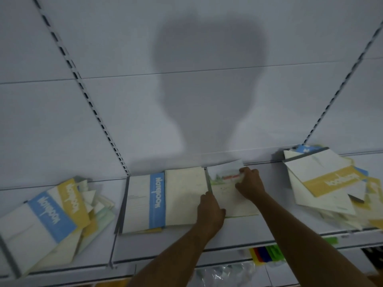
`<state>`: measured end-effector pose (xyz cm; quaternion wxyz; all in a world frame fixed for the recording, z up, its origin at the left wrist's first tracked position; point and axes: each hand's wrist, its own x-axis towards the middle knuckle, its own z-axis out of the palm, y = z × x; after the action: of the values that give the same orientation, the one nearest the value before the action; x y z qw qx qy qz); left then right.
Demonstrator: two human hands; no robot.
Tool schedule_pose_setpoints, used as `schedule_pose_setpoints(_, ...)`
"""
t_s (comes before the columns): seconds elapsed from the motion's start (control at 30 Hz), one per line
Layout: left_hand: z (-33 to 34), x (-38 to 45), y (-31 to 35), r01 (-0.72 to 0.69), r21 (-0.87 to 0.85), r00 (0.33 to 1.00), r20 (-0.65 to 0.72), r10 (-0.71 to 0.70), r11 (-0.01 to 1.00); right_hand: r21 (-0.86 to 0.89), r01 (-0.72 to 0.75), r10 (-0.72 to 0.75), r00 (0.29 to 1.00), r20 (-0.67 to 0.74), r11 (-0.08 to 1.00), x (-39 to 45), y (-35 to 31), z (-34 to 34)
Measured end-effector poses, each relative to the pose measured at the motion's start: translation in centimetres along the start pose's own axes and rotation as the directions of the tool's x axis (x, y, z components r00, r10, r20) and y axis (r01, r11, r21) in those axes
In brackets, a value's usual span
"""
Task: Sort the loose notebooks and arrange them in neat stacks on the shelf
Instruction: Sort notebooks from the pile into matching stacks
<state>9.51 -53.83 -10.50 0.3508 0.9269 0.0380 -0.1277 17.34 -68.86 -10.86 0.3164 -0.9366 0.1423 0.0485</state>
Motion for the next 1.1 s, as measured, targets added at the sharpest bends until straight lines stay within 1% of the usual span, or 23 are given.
schedule_pose_setpoints(0.17,-0.5,-0.8,-0.7,-0.073,-0.003,0.995,-0.061,0.073,0.997,-0.049,-0.035,0.034,0.999,-0.022,0.998,-0.4,0.2,1.0)
schedule_pose_setpoints(0.3,-2.0,-1.6,-2.0,-0.096,-0.027,0.992,-0.089,0.093,0.995,-0.173,-0.086,0.079,0.996,-0.046,0.981,-0.8,-0.5,1.5)
schedule_pose_setpoints(0.37,-3.3,-1.9,-3.3,-0.088,-0.021,0.99,-0.112,0.085,0.996,-0.223,-0.095,0.075,0.992,-0.098,0.97,-1.3,-1.3,1.7)
schedule_pose_setpoints(0.4,-4.3,-1.9,-4.2,-0.076,-0.012,0.989,-0.131,0.074,0.997,-0.23,-0.079,0.048,0.99,-0.135,0.97,-1.6,-2.1,1.9)
schedule_pose_setpoints(0.43,-5.4,-2.0,-5.2,-0.06,-0.002,0.986,-0.155,0.059,0.998,-0.225,-0.05,0.014,0.987,-0.159,0.973,-1.9,-3.1,2.1)
schedule_pose_setpoints(0.5,-8.0,-2.3,-7.4,-0.025,0.027,0.977,-0.211,0.03,0.999,-0.167,0.044,-0.071,0.985,-0.157,0.985,-2.9,-6.1,3.0)
schedule_pose_setpoints(0.63,-14.5,-3.5,-12.3,0.03,0.093,0.956,-0.295,-0.001,0.995,-0.118,0.27,-0.28,0.957,-0.079,0.956,-5.3,-14.0,6.4)
schedule_pose_setpoints(0.7,-18.1,-4.4,-15.1,0.067,0.115,0.938,-0.346,-0.023,0.991,-0.099,0.384,-0.388,0.921,-0.02,0.918,-6.9,-18.5,9.0)
schedule_pose_setpoints(0.8,-23.0,-6.4,-19.5,0.151,0.134,0.905,-0.417,-0.082,0.979,-0.107,0.497,-0.494,0.868,0.048,0.861,-10.0,-25.3,13.1)
schedule_pose_setpoints(0.9,-26.9,-9.0,-24.5,0.277,0.133,0.855,-0.487,-0.18,0.952,-0.236,0.646,-0.646,0.758,0.091,0.726,-13.6,-31.4,17.6)
schedule_pose_setpoints(0.97,-28.7,-10.6,-27.8,0.345,0.09,0.819,-0.515,-0.253,0.934,-0.266,0.699,-0.689,0.71,0.146,0.664,-16.1,-34.6,20.5)
schedule_pose_setpoints(1.03,-30.0,-12.2,-30.8,0.423,0.035,0.779,-0.524,-0.344,0.905,-0.278,0.725,-0.689,0.687,0.229,0.63,-18.1,-36.9,23.4)
schedule_pose_setpoints(1.1,-30.7,-13.4,-33.2,0.493,-0.021,0.744,-0.508,-0.434,0.87,-0.328,0.745,-0.679,0.666,0.308,0.581,-19.5,-38.6,25.8)
